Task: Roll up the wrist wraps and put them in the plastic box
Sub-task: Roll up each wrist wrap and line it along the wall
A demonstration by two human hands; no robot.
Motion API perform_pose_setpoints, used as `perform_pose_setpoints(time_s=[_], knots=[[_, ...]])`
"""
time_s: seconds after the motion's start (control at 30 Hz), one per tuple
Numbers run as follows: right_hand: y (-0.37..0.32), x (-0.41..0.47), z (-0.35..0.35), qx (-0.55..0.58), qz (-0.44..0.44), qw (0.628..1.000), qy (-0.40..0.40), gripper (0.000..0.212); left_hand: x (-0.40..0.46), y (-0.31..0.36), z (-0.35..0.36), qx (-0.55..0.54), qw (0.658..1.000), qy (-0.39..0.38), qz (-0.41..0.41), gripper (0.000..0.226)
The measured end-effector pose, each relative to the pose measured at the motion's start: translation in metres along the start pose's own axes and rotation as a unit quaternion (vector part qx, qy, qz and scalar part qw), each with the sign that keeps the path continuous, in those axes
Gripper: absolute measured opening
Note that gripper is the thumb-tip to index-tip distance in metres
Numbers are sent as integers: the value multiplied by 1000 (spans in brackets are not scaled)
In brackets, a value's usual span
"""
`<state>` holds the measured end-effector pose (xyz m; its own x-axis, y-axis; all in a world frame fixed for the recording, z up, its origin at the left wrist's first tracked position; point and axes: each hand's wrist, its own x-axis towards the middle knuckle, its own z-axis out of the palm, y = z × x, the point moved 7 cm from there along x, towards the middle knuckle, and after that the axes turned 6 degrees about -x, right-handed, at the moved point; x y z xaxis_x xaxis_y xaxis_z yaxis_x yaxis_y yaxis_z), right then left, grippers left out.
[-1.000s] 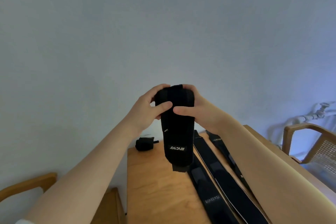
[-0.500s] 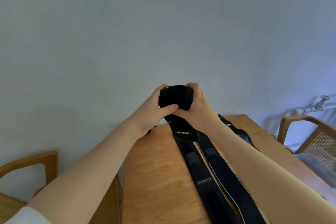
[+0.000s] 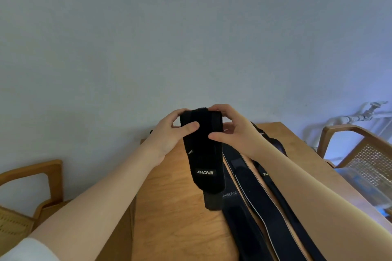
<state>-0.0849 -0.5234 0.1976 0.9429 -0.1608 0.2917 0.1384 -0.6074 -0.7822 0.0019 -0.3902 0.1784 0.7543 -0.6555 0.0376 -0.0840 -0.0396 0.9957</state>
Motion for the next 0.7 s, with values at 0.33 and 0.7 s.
perform_pose_setpoints(time_s=[0.33, 0.7], knots=[[43, -19, -2, 366, 165, 916, -5, 42, -9, -14, 27, -13, 999, -14, 28, 66], [68, -28, -1, 307, 181, 933, -43, 53, -4, -38, 42, 36, 997, 32, 55, 56]])
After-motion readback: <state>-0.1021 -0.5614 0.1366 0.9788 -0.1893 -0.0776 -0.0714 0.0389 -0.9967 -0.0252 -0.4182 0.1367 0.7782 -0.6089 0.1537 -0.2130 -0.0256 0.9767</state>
